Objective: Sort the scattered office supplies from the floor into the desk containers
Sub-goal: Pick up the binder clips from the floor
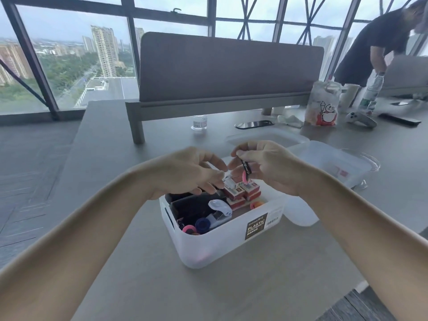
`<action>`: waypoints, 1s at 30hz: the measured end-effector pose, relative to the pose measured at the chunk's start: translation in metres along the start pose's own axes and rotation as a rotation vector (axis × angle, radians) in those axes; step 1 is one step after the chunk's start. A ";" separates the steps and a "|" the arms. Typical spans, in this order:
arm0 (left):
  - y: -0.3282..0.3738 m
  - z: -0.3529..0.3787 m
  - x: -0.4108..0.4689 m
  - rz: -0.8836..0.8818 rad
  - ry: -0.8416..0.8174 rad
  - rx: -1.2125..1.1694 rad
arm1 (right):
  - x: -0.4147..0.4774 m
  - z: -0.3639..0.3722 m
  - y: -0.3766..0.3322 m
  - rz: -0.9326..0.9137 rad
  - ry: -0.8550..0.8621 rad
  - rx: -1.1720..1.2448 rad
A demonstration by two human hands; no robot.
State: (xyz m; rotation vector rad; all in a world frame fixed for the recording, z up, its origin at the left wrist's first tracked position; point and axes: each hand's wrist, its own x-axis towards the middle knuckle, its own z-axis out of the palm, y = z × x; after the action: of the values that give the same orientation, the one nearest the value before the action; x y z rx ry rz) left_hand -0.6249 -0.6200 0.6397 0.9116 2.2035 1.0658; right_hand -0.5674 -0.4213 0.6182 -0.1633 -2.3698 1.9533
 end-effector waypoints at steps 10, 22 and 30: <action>0.005 0.008 -0.013 0.113 0.087 0.125 | -0.026 0.006 -0.011 -0.096 0.028 -0.387; 0.032 0.046 -0.014 0.294 -0.033 0.091 | -0.091 -0.026 -0.027 -0.053 0.235 -0.815; 0.102 0.140 -0.028 0.423 -0.310 0.071 | -0.239 -0.090 -0.029 0.108 0.500 -0.947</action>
State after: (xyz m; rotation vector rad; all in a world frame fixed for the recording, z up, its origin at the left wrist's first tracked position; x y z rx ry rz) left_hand -0.4750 -0.5285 0.6503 1.5121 1.8450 0.9491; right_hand -0.3205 -0.3691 0.6677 -0.7200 -2.6842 0.5359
